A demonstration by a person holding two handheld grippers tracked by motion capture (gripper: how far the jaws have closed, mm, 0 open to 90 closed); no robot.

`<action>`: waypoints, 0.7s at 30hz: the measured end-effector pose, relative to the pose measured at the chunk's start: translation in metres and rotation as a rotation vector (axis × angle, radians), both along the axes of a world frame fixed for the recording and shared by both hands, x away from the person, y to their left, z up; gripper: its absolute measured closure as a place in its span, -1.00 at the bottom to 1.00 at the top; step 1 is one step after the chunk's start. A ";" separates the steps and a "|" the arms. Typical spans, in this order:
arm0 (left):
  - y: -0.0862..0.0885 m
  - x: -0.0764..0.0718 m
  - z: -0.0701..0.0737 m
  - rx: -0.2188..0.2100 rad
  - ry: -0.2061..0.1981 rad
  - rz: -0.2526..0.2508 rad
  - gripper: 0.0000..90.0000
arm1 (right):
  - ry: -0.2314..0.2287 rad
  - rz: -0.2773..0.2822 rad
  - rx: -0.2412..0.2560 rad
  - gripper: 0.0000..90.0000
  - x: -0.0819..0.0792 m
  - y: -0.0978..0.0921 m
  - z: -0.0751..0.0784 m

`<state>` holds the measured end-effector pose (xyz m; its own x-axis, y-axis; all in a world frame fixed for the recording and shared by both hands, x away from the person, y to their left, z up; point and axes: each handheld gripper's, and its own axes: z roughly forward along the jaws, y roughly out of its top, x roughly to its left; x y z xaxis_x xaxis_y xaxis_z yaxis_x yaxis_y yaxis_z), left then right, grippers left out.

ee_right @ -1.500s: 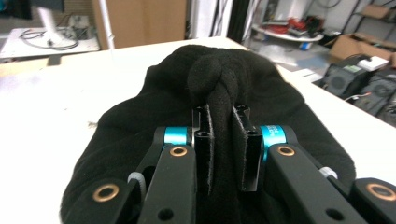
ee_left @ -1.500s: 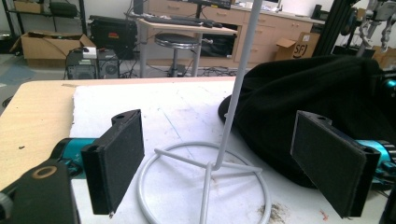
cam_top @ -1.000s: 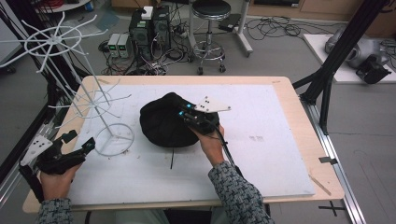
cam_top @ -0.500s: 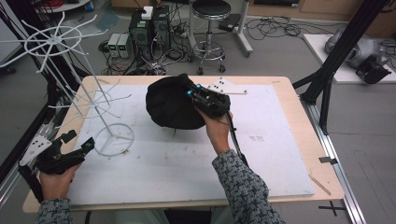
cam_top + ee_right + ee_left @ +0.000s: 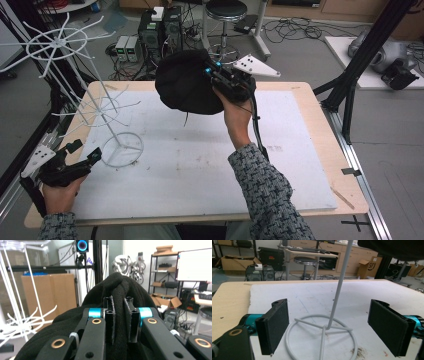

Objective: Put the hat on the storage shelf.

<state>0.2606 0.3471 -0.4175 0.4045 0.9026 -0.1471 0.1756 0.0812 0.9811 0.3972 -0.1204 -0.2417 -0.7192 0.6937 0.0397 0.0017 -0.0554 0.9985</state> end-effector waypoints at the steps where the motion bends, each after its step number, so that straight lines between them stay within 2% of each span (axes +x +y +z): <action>1: 0.000 0.000 0.000 0.000 -0.001 0.001 -0.61 | -0.002 0.000 0.008 0.82 0.000 0.000 0.004; 15: 0.002 -0.001 0.000 -0.006 -0.005 0.010 -0.61 | -0.043 0.024 0.078 0.82 0.005 0.003 0.045; 21: 0.003 -0.001 0.000 -0.004 -0.006 0.007 -0.61 | -0.049 0.048 0.134 0.82 0.006 0.005 0.061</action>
<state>0.2599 0.3501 -0.4173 0.3987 0.9050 -0.1483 0.1692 0.0863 0.9818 0.4031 -0.1150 -0.1805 -0.7550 0.6491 0.0932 -0.0414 -0.1890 0.9811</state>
